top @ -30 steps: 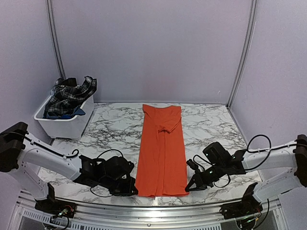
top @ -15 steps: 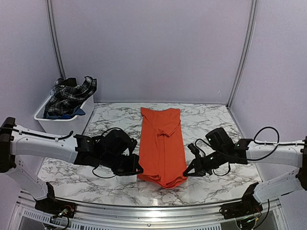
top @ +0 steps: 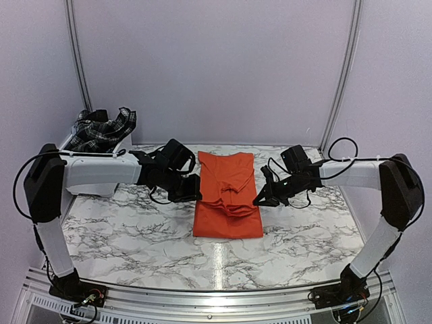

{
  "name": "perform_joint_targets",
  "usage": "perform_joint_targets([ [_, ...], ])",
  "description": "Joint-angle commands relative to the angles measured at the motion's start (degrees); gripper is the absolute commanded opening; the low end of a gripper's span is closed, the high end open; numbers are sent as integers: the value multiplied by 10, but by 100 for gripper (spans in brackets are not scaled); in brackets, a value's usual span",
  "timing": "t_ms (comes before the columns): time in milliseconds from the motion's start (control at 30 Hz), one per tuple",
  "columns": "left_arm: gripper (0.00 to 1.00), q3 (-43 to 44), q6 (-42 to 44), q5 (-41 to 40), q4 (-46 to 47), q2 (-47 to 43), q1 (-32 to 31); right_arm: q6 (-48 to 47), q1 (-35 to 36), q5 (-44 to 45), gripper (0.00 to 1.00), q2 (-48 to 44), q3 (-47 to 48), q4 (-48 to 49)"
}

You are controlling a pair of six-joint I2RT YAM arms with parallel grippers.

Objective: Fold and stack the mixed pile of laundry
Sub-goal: Fold the rectangle-folded T-shirt at the center of the board.

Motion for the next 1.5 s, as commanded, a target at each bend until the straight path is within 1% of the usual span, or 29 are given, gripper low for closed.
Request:
perform_joint_targets([
  [0, 0, 63, 56, 31, -36, 56, 33, -33, -33, -9, 0, 53, 57, 0],
  [267, 0, 156, 77, 73, -40, 144, 76, -45, -61, -24, 0, 155, 144, 6],
  [433, 0, 198, 84, 89, -41, 190, 92, -39, -74, -29, 0, 190, 171, 14],
  [633, 0, 223, 87, 92, -41, 220, 107, -39, -79, -30, 0, 219, 192, 17],
  [833, 0, 239, 90, 92, -41, 241, 116, -32, -81, -27, 0, 227, 200, 31],
  [1000, 0, 259, 90, 102, -42, 256, 118, -26, -88, -18, 0, 219, 188, 38],
  [1233, 0, 260, 96, 96, -40, 240, 119, -27, -90, -35, 0, 194, 178, 55],
  [1433, 0, 259, 88, 82, -40, 255, 125, -43, -92, -22, 0, 224, 189, 37],
  [1467, 3, 260, 86, 82, -40, 256, 126, -42, -94, -21, 2, 225, 189, 35],
])
